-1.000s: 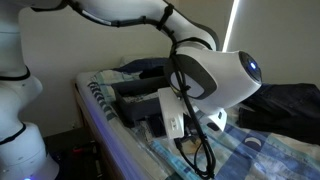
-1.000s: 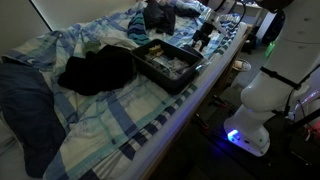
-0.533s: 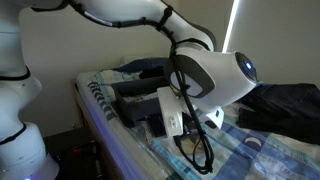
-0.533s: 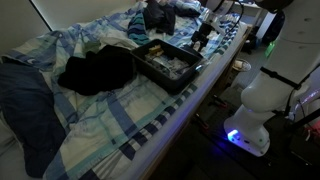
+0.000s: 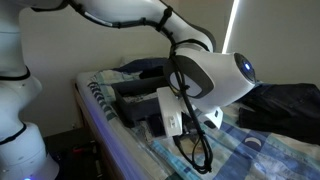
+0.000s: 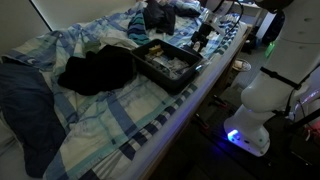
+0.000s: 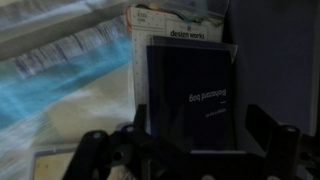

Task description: Pick the magazines on the bed and put them in the box

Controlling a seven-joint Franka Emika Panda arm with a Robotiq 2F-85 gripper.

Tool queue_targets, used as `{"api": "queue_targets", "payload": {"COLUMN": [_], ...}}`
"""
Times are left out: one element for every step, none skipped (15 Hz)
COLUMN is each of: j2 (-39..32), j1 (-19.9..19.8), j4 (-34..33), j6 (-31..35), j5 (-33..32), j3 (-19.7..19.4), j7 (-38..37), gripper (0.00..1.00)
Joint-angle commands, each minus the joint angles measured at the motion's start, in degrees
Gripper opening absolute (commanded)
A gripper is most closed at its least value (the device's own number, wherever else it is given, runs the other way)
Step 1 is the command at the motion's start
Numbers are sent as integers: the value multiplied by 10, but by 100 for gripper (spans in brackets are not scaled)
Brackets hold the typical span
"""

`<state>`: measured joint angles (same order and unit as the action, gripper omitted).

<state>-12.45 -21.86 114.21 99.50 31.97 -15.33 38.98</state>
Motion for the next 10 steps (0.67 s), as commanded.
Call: {"api": "queue_targets", "payload": {"j2": [16,15,15,15,15,14,14,14,13,13], "j1": [-2,-2,-2,-2,-3,-4,-5,-5,-6,-6], "j4": [13,14,14,14,14,13,13,12,12,12], "j6": [-3,-2,-2,-1,0,0,0,1,0,1], "j5": [-2,-2,-2,-3,-3,-2,-2,-2,-1,-2], "j3": [2,2,2,1,1,0,0,-1,-1,-2], "j7": [-4,-4,-4,-4,-4,-4,-4,-4,-4,-4], "gripper": [100,100,100,100,100,100,100,100,100,100]}}
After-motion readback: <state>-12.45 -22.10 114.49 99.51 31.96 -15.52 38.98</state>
